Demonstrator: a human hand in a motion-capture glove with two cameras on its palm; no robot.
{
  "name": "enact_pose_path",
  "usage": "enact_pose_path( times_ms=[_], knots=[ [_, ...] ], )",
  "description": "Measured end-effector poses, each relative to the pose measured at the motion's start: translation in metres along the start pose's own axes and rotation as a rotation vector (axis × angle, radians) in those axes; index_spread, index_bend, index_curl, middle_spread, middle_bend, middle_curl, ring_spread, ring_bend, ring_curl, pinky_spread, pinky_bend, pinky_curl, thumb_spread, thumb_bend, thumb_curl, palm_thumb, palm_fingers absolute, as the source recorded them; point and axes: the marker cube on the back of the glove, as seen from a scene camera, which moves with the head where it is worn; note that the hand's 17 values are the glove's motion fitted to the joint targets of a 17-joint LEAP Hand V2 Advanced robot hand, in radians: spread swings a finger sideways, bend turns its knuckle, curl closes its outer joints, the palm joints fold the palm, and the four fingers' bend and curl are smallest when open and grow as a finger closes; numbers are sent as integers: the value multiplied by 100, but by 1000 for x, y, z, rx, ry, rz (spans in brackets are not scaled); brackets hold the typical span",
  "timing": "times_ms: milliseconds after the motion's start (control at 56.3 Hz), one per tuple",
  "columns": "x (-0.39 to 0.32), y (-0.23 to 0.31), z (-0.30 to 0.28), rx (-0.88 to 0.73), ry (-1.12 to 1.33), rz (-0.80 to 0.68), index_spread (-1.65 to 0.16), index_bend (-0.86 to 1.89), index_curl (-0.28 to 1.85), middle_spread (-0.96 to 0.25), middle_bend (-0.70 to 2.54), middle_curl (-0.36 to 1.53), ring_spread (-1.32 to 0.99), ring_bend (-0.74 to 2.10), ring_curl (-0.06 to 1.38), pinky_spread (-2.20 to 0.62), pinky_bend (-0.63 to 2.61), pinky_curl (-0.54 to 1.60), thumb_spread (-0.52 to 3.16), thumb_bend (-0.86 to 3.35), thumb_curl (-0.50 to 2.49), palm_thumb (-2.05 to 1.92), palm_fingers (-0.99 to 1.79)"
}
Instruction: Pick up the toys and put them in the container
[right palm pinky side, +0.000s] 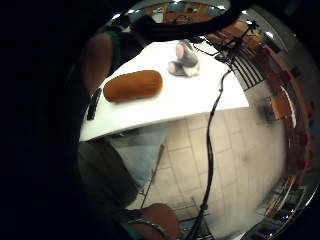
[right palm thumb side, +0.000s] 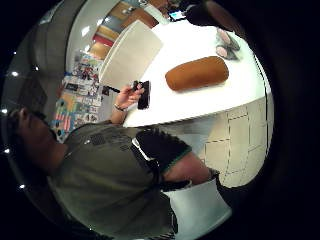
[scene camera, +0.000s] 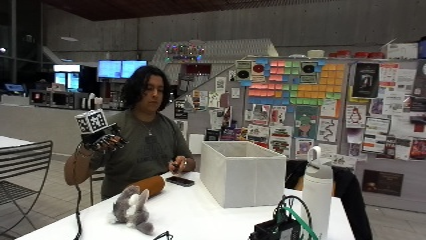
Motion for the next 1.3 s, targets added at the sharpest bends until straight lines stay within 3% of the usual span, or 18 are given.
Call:
enact_pose_path(
  times_ms=[178,480,586,675,764,835,924,1048,1084,1137,1208,1297],
  knots=[
    [4,3,-1,1,-3,26,-30,18,11,-7,18,8,-10,26,8,0,59,20,80,-2,11,-2,29],
    [29,-19,5,43,10,139,-38,18,19,-9,19,16,-15,34,13,0,62,25,102,-3,20,-3,28],
    [45,-61,14,133,-2,412,-39,17,21,-9,19,18,-17,38,14,-1,65,27,107,-2,22,-2,29],
    [66,-94,25,161,11,359,-39,15,21,-9,19,19,-17,42,16,-1,70,29,112,0,24,2,31],
    [87,-152,45,211,-9,462,-39,14,21,-10,19,21,-18,45,17,-1,78,31,116,0,26,6,30],
    [102,-188,67,188,-16,445,-40,14,21,-10,19,22,-18,47,18,-1,83,33,117,0,28,9,29],
    [127,-244,105,254,48,612,-40,9,19,-9,19,23,-17,49,19,0,93,36,116,-1,30,12,21],
    [146,-262,152,12,228,665,-39,6,16,-8,20,25,-12,49,20,0,109,40,113,-2,31,12,6],
    [153,-270,156,68,355,646,-39,4,14,-8,23,26,-13,56,21,0,111,40,114,-2,31,11,11],
    [150,-267,154,31,451,611,-38,-2,9,-10,24,27,-18,81,27,-6,111,39,118,-1,31,13,23],
    [152,-263,153,40,435,606,-41,0,2,-15,40,32,-27,115,34,-24,116,37,133,6,32,21,71],
    [157,-267,144,150,397,613,-40,9,1,-24,56,38,-31,130,43,-32,121,40,144,17,37,39,98]
  ],
)
